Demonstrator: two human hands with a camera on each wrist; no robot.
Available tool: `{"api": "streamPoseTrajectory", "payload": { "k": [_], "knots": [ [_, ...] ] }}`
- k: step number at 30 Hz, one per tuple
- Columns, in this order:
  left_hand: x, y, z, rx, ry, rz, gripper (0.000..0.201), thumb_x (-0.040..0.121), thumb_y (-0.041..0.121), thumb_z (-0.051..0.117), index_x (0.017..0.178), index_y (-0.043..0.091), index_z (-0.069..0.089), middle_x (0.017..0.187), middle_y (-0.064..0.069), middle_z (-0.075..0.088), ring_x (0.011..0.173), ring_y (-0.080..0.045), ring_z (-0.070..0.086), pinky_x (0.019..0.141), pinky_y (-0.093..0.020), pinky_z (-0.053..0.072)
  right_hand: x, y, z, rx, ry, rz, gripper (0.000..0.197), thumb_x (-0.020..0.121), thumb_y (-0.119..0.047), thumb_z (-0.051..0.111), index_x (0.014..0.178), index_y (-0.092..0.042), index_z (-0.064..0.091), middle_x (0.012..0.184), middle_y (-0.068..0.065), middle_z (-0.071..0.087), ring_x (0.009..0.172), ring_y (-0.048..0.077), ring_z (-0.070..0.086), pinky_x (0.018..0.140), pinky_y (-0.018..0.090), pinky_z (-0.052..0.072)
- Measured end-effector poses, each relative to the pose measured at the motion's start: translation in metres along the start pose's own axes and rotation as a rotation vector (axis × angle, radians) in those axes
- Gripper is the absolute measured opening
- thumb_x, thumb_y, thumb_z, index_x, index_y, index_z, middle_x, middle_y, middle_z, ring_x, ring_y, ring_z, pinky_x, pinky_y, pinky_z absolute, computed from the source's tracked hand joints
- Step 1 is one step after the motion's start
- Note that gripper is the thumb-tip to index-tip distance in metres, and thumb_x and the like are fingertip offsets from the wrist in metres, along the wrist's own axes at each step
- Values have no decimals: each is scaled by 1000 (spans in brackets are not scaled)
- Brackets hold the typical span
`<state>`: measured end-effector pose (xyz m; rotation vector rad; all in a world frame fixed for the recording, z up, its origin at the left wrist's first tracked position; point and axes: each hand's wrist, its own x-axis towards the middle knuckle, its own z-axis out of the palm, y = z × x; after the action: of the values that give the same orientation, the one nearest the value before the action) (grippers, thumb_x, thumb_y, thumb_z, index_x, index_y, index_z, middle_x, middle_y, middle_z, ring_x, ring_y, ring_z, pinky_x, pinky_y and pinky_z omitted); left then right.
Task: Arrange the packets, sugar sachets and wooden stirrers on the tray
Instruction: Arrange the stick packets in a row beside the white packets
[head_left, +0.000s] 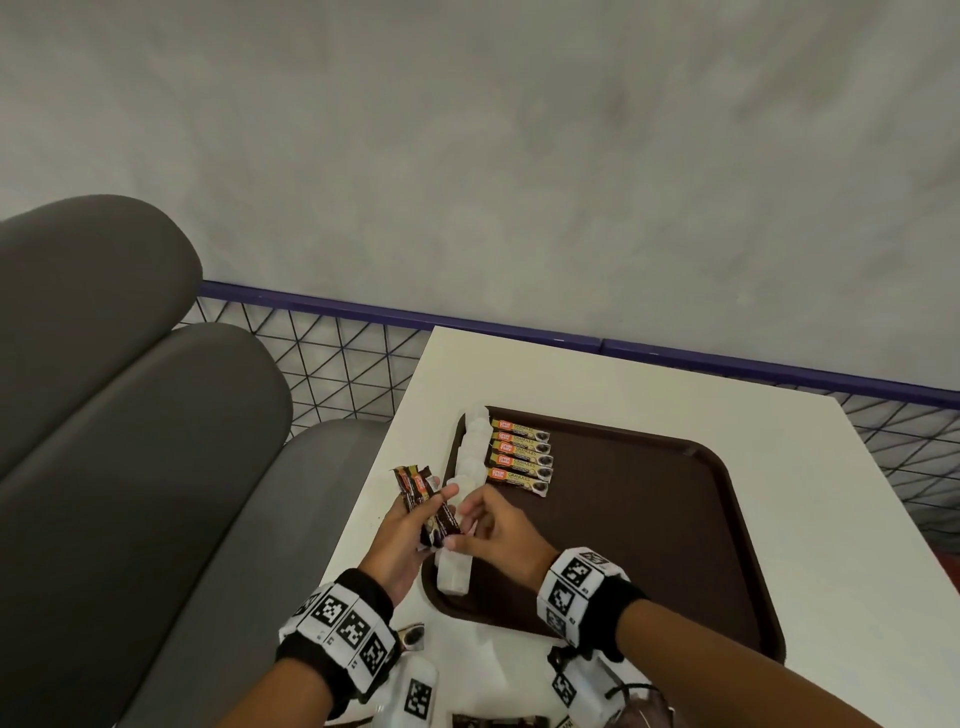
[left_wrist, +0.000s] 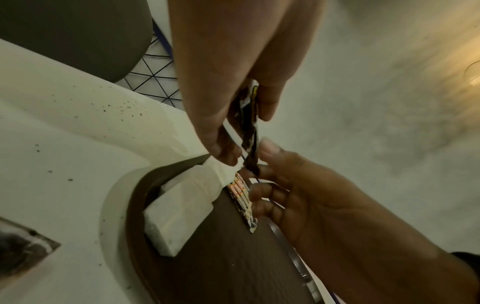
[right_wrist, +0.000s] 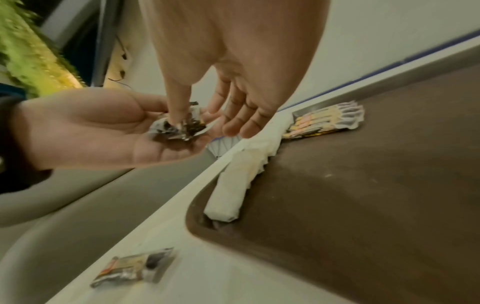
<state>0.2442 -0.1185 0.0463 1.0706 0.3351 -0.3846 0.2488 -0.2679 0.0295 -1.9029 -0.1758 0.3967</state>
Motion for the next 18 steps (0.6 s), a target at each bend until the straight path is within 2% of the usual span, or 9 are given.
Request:
{"api": "streamPoseTrajectory", "payload": {
  "k": [2, 5, 8, 10, 12, 15, 18],
  "knots": [
    [-1, 0, 2, -2, -9, 7, 22, 95, 12, 47, 112, 21, 57, 123, -3, 63, 115, -25, 56, 94, -39, 44, 0, -3, 6, -1, -1, -5, 30, 78, -12, 71, 94, -19, 46, 78, -9, 48, 63, 0, 44, 63, 10, 40],
    [-4, 0, 3, -34, -3, 31, 27, 96, 8, 45, 120, 14, 55, 117, -5, 65, 106, -22, 60, 81, -32, 48, -2, -8, 7, -1, 105, -24, 27, 79, -2, 66, 93, -17, 48, 76, -8, 46, 64, 1, 43, 63, 8, 40],
    [-7, 3, 1, -83, 22, 50, 17, 95, 4, 46, 105, 11, 58, 103, -9, 66, 94, -22, 63, 77, -30, 50, -5, -9, 2, -84, 182, -87, 31, 79, 1, 62, 84, -27, 50, 75, -8, 45, 65, 3, 42, 63, 12, 39],
    [-8, 6, -1, -118, 40, 64, 11, 94, 3, 46, 95, 8, 56, 94, -12, 64, 87, -24, 63, 71, -27, 55, -7, -9, -2, -199, 228, -138, 29, 77, 1, 58, 82, -27, 52, 78, -7, 46, 68, 6, 43, 65, 17, 39],
    [-8, 7, -3, -120, 54, 78, 11, 95, 4, 44, 99, 2, 54, 92, -16, 63, 83, -24, 64, 66, -24, 57, -11, -11, -6, -342, 259, -178, 21, 77, -1, 56, 86, -21, 53, 83, -5, 46, 73, 7, 43, 66, 16, 38],
    [-7, 7, -3, -109, 60, 78, 20, 98, 10, 43, 112, -2, 51, 92, -17, 63, 82, -23, 63, 63, -23, 57, -18, -15, -9, -491, 319, -238, 15, 80, -5, 54, 91, -16, 51, 83, -13, 39, 77, 7, 41, 66, 15, 36],
    [-6, 6, -1, -126, 55, 65, 20, 98, 16, 45, 108, 1, 53, 89, -16, 62, 72, -19, 66, 61, -23, 58, -22, -16, -10, -531, 368, -255, 14, 81, -5, 52, 93, -13, 51, 86, -12, 39, 78, 8, 40, 64, 13, 34]
  ]
}}
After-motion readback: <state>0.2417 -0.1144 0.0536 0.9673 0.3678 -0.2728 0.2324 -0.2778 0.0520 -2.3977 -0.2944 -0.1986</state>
